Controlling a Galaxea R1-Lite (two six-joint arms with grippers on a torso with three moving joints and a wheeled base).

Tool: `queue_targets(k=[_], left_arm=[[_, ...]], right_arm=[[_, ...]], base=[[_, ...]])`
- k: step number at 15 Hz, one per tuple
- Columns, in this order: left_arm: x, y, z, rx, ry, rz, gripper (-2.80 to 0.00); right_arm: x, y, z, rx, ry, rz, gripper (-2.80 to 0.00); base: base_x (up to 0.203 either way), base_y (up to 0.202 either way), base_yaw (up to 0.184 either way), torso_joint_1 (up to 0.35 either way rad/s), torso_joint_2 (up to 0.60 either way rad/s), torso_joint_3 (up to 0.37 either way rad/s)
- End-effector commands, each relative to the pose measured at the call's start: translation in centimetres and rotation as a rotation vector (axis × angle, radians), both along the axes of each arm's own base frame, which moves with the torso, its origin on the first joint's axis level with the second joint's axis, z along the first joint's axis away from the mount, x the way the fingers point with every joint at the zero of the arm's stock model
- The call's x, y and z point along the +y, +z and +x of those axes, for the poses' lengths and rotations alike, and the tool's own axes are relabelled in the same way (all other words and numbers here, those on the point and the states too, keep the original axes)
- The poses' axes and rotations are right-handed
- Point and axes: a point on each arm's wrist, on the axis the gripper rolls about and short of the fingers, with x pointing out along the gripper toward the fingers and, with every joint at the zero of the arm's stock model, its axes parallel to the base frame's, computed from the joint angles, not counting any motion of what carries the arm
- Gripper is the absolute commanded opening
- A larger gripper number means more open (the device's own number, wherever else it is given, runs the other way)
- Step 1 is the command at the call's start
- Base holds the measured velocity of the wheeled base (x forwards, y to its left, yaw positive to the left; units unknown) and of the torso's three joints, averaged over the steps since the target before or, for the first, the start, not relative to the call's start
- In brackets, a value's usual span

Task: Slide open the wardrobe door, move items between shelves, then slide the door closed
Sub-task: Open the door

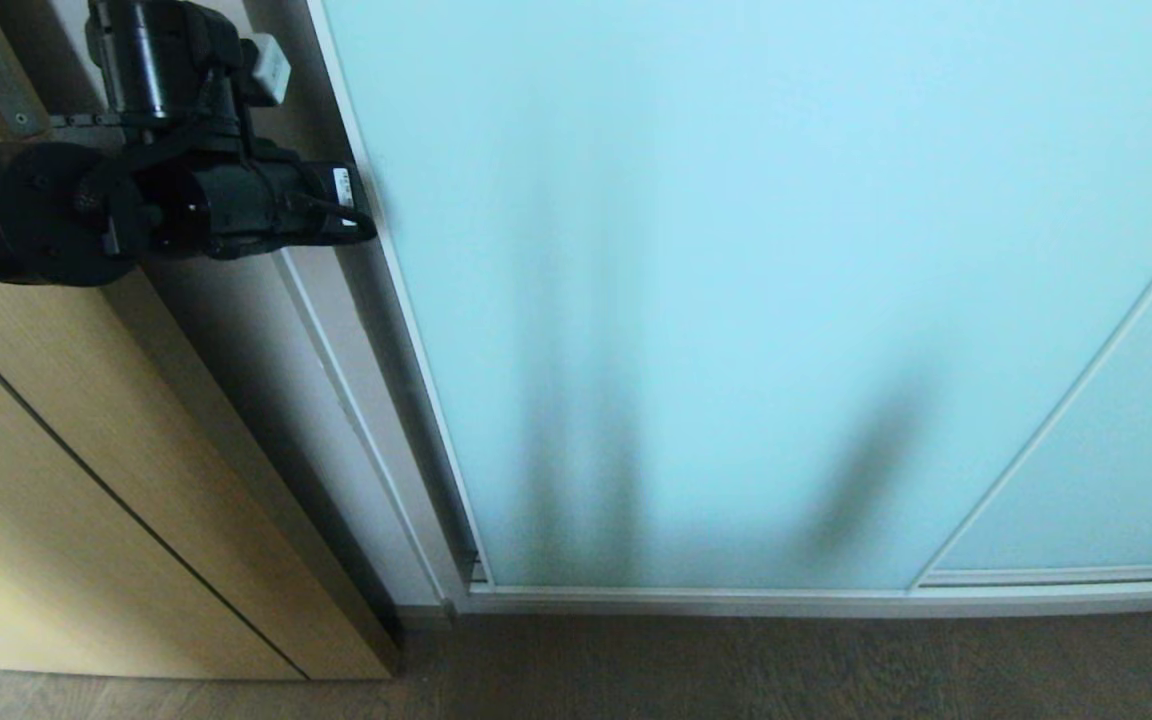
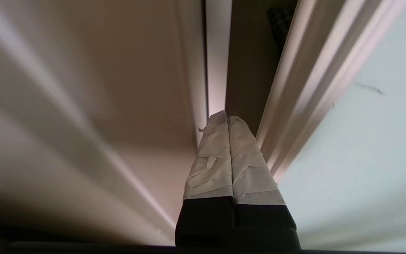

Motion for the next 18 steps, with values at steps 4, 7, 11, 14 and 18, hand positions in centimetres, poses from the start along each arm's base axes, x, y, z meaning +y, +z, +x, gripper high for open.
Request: queue_targets(k=[4,7,11,14,18], left_arm=[[-0.6,-1.3,1.8,-0.026,-0.014,-0.003,-2.8],[-1.2,-1.6,2.1,-0.02,-0.031,-0.004,-2.8],[-2.9,-2.0,2.1,-0.009,-0.076,-0.01,-2.8],[-4.2,-2.4,2.3,-0.017,-0.105,-0.014,-2.8],[-6.3,-2.8,2.1,-0.016,-0.156,-0.019,-2.8]], right_arm=[[0.0,0.0,0.0,-0.002,0.002,0.0,-2.8],[0.0,0.0,0.0,-0.001,-0.001,0.0,-2.8],[0.0,0.0,0.0,-0.002,0.0,0.0,-2.8],[0.0,0.0,0.0,-0.002,0.002,0.0,-2.8],[0.0,0.0,0.0,-0.002,0.001,0.0,-2.8]], base=[[0.0,0.0,0.0,0.0,0.0,0.0],[0.0,0.0,0.0,0.0,0.0,0.0],[0.0,0.0,0.0,0.0,0.0,0.0],[0.0,0.0,0.0,0.0,0.0,0.0],[0.0,0.0,0.0,0.0,0.0,0.0]])
